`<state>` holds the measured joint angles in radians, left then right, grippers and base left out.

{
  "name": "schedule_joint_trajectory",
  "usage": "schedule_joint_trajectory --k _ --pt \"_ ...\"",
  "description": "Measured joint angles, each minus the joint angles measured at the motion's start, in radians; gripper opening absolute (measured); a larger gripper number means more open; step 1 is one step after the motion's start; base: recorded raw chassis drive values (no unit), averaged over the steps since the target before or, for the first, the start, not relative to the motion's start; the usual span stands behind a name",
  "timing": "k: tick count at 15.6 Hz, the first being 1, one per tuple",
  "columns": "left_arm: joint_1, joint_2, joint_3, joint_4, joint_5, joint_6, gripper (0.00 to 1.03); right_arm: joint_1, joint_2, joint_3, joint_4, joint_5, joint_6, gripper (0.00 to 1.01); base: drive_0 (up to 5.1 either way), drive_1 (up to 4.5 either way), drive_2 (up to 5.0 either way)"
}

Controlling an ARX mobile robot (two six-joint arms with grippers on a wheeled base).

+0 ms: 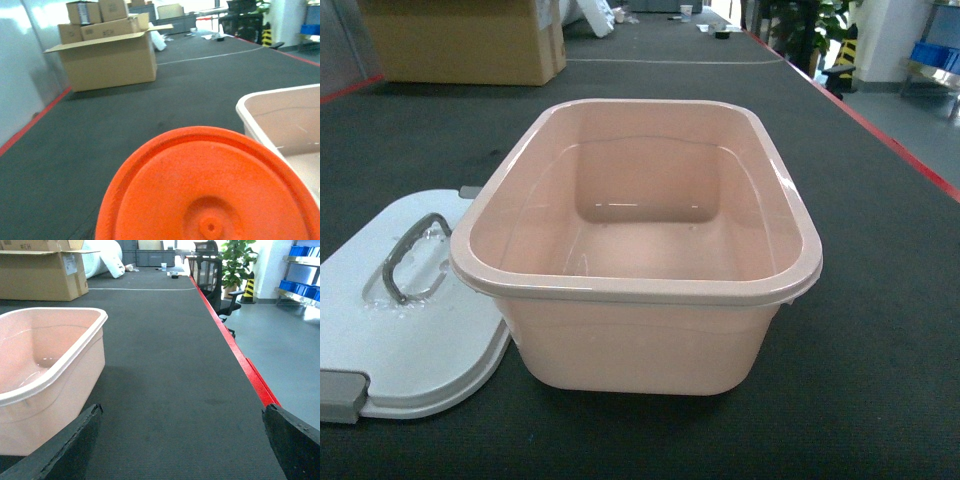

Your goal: Pick capacitor and pack into box

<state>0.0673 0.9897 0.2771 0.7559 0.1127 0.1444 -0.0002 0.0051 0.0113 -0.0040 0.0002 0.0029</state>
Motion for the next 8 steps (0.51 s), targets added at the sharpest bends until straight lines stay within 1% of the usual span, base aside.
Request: schedule_joint_trajectory --k 1,2,3,4,8 --pt "-0.174 0.391 0.25 0.085 0.04 -0.034 0.43 0.0 0.0 0.0 0.0 0.0 0.0 0.98 0.0 0.0 0.0" --pt "-0.34 0.52 0.347 0.106 0.041 -0.072 0.43 0.0 0.0 0.0 -0.001 0.0 0.0 0.98 0.0 0.0 0.0" --pt "-0.385 0.562 0.372 0.107 0.038 -0.086 0.43 0.0 0.0 0.0 -0.001 0.0 0.0 0.98 0.0 0.0 0.0" --pt "-0.414 0.596 0.39 0.105 0.025 -0.093 0.43 0.0 0.0 0.0 -0.001 0.0 0.0 0.98 0.0 0.0 0.0" --pt "-0.447 0.624 0.41 0.092 0.014 -0.111 0.43 0.0 0.0 0.0 -0.001 0.0 0.0 0.98 0.0 0.0 0.0"
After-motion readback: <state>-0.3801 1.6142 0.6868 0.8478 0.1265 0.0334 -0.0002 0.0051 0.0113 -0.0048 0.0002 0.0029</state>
